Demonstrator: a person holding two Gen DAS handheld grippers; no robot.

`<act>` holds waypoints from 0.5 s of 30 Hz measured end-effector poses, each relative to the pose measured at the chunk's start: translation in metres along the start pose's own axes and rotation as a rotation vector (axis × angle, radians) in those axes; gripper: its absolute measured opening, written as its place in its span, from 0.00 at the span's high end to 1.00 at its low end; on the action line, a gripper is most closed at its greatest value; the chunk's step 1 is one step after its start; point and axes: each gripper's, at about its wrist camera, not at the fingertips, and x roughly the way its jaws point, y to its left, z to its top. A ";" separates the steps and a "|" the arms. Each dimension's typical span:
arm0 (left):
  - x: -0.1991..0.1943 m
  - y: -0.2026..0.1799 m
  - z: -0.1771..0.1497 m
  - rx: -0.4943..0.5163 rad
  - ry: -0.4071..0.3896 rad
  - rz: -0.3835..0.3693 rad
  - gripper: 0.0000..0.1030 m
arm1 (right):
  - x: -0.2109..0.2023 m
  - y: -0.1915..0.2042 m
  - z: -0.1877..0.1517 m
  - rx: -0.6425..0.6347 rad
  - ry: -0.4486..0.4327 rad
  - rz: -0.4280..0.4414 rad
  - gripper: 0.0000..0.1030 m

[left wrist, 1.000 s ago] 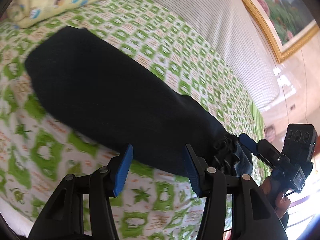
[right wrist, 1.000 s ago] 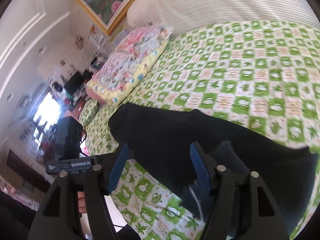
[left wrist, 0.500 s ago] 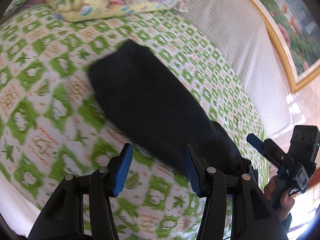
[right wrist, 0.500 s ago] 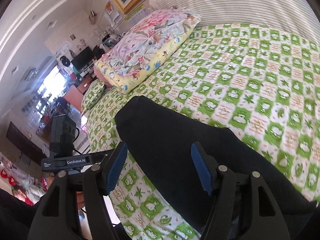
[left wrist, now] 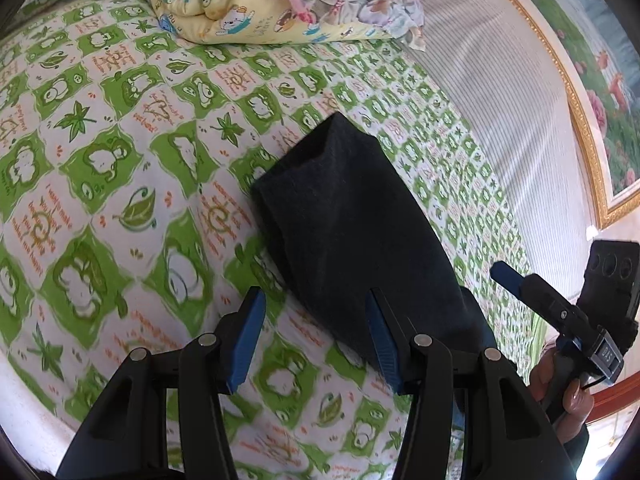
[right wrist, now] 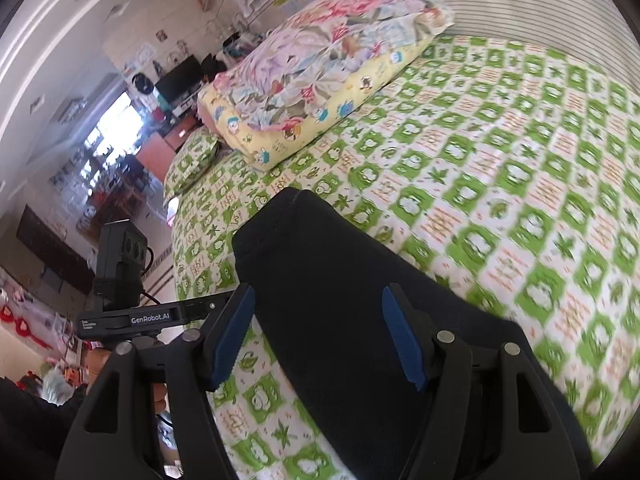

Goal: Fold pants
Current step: 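Grasp the folded end of the pants with both grippers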

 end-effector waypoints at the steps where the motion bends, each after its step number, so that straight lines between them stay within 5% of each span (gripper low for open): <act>1: 0.001 0.001 0.002 -0.004 0.002 -0.004 0.49 | 0.004 0.000 0.003 -0.007 0.008 0.003 0.35; 15: 0.022 0.010 0.020 -0.046 0.010 -0.017 0.49 | 0.089 -0.002 0.066 -0.130 0.189 0.062 0.35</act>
